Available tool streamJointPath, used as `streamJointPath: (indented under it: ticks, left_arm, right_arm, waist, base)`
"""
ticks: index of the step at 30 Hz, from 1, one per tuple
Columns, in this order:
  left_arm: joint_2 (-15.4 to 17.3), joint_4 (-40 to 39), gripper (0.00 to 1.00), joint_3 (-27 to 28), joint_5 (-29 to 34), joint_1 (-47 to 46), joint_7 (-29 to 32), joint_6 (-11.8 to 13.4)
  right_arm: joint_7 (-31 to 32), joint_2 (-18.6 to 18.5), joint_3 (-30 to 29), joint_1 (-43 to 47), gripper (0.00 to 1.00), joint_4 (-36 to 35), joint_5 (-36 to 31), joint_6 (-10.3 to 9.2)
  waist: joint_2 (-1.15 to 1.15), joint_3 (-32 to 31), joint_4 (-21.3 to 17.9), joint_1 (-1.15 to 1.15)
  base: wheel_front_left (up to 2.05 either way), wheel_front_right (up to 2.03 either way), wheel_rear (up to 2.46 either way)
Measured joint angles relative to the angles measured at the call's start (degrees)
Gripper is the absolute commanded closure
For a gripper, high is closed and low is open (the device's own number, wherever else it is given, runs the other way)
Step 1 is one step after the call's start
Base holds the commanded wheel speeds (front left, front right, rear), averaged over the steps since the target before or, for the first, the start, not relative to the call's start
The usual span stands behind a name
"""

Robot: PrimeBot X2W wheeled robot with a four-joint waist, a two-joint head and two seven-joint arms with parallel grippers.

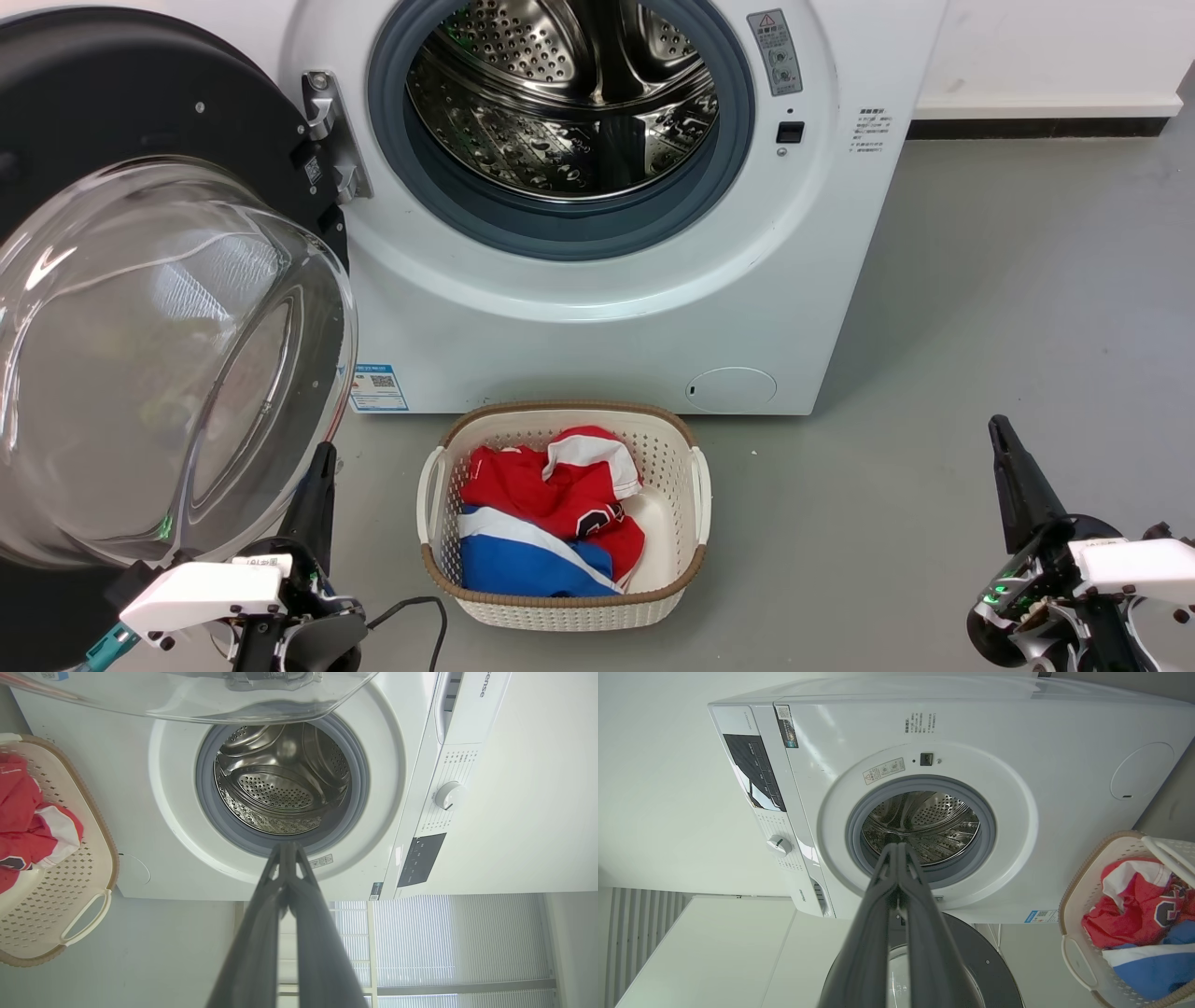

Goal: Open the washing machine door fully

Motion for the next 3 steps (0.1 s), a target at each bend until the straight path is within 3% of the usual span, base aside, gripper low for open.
streamJointPath:
  ticks: [3]
  left_arm:
    - [-0.1,0.0,1.0,0.1,0.0,0.0,0.0,0.0]
  right_arm:
    - [0.0,0.0,0.0,0.0,1.0,0.0,0.0,0.0]
  waist:
    - [0.0,0.0,0.0,0.0]
  base:
    - [0.0,0.0,0.0]
